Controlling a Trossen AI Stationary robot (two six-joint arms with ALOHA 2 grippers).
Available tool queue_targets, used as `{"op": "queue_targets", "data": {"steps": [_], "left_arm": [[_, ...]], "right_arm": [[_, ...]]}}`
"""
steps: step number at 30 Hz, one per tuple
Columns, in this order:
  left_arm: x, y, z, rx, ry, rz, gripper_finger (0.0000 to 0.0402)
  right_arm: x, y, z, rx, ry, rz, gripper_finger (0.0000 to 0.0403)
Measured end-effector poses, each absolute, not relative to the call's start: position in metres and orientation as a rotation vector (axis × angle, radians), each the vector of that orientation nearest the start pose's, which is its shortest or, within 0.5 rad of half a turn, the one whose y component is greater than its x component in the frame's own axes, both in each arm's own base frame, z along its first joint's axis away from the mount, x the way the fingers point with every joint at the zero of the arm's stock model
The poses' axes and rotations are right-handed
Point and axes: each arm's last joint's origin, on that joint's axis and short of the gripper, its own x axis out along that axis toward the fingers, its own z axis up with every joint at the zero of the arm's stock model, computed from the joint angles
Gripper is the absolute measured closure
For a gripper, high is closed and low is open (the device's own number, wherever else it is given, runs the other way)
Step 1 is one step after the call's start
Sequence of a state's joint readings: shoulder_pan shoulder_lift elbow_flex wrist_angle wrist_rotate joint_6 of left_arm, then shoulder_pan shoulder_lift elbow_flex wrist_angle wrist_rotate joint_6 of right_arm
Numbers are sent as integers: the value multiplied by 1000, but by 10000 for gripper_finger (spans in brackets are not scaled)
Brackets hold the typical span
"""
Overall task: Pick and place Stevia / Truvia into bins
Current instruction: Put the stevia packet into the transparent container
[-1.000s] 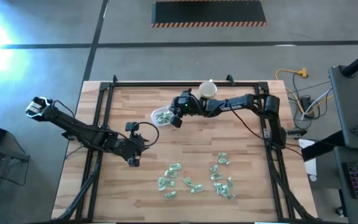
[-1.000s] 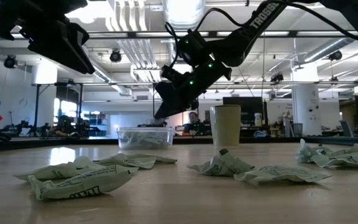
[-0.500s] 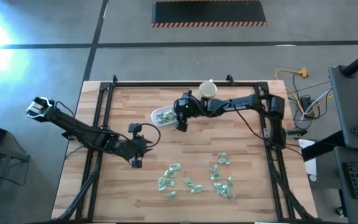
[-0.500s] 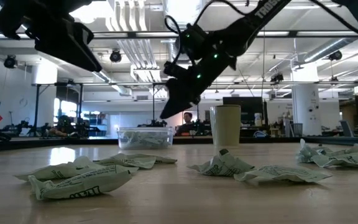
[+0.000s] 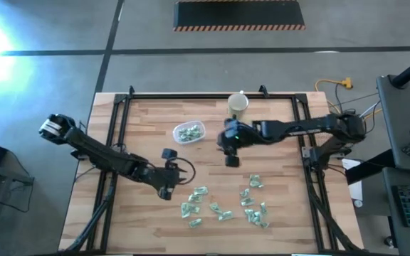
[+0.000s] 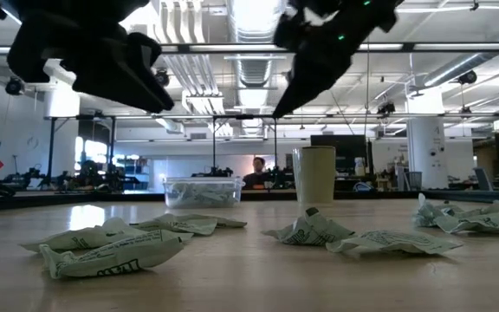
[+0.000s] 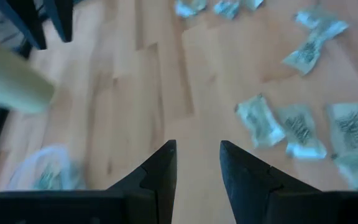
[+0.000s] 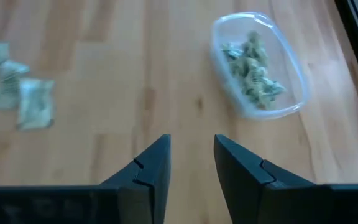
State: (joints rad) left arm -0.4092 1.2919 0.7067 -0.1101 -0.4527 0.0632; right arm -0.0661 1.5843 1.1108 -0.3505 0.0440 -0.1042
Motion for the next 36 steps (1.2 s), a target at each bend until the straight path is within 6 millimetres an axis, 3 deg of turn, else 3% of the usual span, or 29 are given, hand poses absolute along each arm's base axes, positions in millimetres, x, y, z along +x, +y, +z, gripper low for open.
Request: {"op": "queue_targets", "data": {"steps": [8,17,22,31,36], "left_arm": [[265,-103,191,368,579,-90,294],[285,-112,167,341,521,-101,294],[291,-114,156,345,534,-101,295],[300,-113,139,251,603,-156,295],[304,-108,138,188,613,-137,295]], "right_arm": [[283,11,224,-76,798,9,303],[241,16,204,-22,736,8,318],[233,16,205,4,685,1,326],[236,16,205,9,658,2,332],[236,16,204,9,656,2,328]]}}
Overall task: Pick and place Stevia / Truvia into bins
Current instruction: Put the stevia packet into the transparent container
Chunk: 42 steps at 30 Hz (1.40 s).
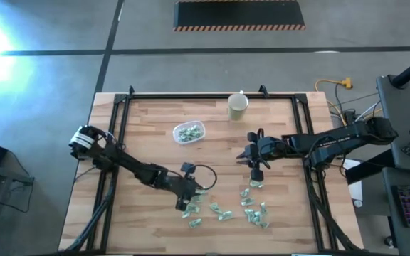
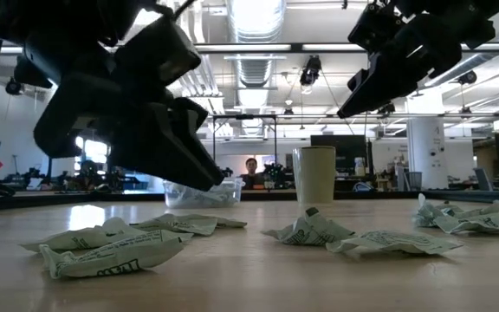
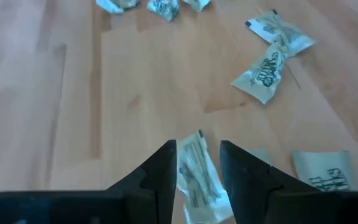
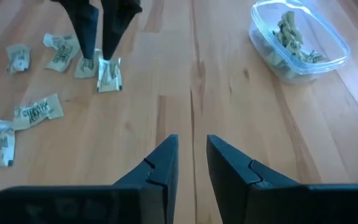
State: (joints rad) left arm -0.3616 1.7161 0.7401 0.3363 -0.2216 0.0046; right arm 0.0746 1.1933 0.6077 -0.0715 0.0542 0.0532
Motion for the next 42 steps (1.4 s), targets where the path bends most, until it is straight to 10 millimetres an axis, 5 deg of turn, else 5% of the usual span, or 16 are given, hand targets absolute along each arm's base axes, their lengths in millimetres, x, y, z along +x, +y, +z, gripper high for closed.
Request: {"op": "queue_targets", "data": {"steps": [34,42], "left_arm": [[308,-84,118,85,727,-106,297],[307,-84,117,116,731,-113,377]], "right_arm": [[235,16,202,8,661,2,339],[235,16,202,8,661,2,340]]}}
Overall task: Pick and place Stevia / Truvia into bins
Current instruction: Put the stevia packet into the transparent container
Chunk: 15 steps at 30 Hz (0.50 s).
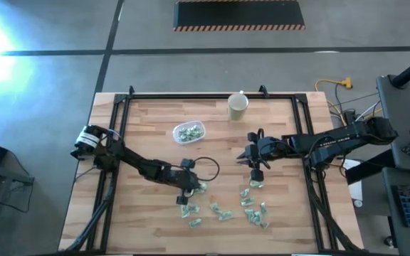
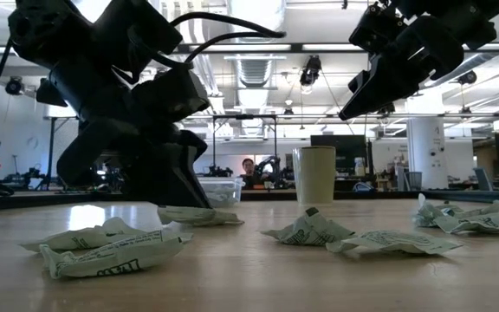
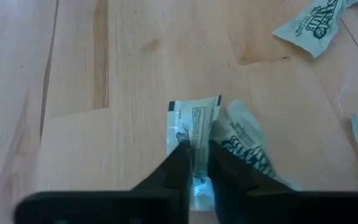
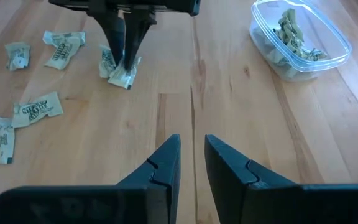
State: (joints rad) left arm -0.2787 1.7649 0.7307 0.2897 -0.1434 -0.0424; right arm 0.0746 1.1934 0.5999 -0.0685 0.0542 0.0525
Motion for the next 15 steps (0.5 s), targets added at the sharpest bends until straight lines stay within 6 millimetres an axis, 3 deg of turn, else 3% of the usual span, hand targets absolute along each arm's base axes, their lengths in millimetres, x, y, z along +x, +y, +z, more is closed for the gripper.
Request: {"op": "queue_targets", "data": {"steps": [3,15], "left_arm": [[308,-84,117,118,730,-110,396],[310,-81,127,165,688,-28,392]], "right_arm": [[235,16,202,8,661,3,339],[234,16,200,6,667,3,341]]}}
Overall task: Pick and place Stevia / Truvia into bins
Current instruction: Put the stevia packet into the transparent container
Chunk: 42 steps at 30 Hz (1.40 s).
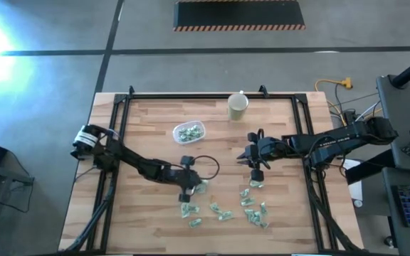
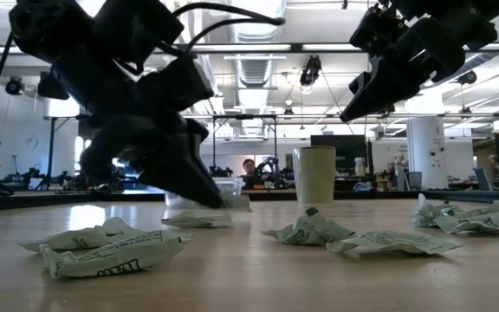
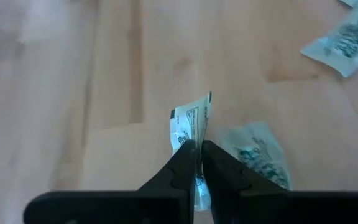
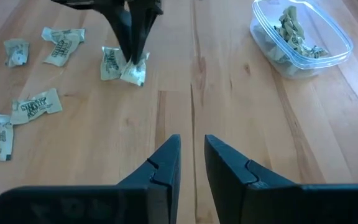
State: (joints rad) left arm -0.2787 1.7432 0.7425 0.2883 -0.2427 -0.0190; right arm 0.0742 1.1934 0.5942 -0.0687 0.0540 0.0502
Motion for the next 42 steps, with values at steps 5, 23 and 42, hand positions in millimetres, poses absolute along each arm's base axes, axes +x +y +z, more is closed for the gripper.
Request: {"op": "queue_targets", "data": {"steps": [5,23,42], "left_arm": [[307,-78,137,200,646,92,392],[269,-24,193,346,677,477,392],[259,41,176,266,729,689,392]], "right_arm": [[234,16,199,5,672,2,342],[235,16,200,10,643,2,342],[234,16,198,2,638,4,342]]}}
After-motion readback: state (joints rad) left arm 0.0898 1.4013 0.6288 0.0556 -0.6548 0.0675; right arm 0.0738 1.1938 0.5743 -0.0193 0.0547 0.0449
